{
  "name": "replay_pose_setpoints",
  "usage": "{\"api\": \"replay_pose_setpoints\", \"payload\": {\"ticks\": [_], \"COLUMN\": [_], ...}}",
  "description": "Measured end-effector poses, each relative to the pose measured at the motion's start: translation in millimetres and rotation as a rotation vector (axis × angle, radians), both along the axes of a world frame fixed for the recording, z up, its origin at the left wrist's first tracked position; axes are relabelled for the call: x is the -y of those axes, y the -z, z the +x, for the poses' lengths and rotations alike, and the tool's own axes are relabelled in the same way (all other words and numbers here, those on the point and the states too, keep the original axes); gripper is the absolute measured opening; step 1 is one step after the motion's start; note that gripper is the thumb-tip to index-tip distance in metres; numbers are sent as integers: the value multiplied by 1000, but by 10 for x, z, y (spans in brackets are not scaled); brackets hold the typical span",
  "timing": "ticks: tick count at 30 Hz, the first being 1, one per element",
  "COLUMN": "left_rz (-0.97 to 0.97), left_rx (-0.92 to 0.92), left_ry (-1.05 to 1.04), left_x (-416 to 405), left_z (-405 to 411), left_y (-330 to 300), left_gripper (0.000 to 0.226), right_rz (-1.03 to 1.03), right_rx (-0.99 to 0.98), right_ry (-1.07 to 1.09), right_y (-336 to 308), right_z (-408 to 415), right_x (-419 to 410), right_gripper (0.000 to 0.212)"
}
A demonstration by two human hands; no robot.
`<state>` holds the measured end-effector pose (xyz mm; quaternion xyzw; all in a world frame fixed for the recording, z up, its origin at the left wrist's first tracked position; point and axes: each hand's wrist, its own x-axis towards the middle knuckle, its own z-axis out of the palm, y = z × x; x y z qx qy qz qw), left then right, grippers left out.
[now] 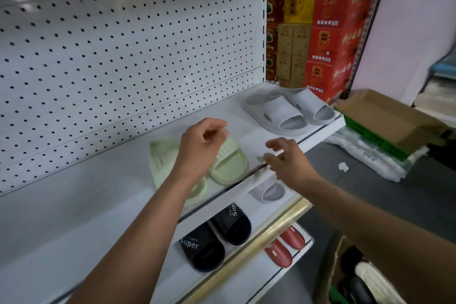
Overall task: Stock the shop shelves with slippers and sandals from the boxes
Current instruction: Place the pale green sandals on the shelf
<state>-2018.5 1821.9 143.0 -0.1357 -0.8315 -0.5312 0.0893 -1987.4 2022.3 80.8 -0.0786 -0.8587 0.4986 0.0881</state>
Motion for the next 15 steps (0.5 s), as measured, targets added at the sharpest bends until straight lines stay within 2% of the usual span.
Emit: {"api": "replay_pose_setpoints", "payload": {"ticks": [5, 7, 10, 15], "left_rz": [153, 128, 91, 43], "left_rx": [231, 285, 384, 610], "left_ry": [251, 321, 398, 477], "left_x": [-614, -891, -1381, -2396], "left_z": [319, 405, 546, 804], "left_y": [115, 249, 509, 1109], "left_gripper": [15, 15, 15, 13], "right_rz": [-76, -94, -123, -250], "right_rx": [-68, -46, 50, 172], "right_ry": [64, 66, 77, 246], "right_y": [63, 125, 318, 872], "right_z": [308, 457, 725, 1222], "right_x": [-559, -834, -1330, -2300], "right_gripper": [18, 22, 14, 14]}}
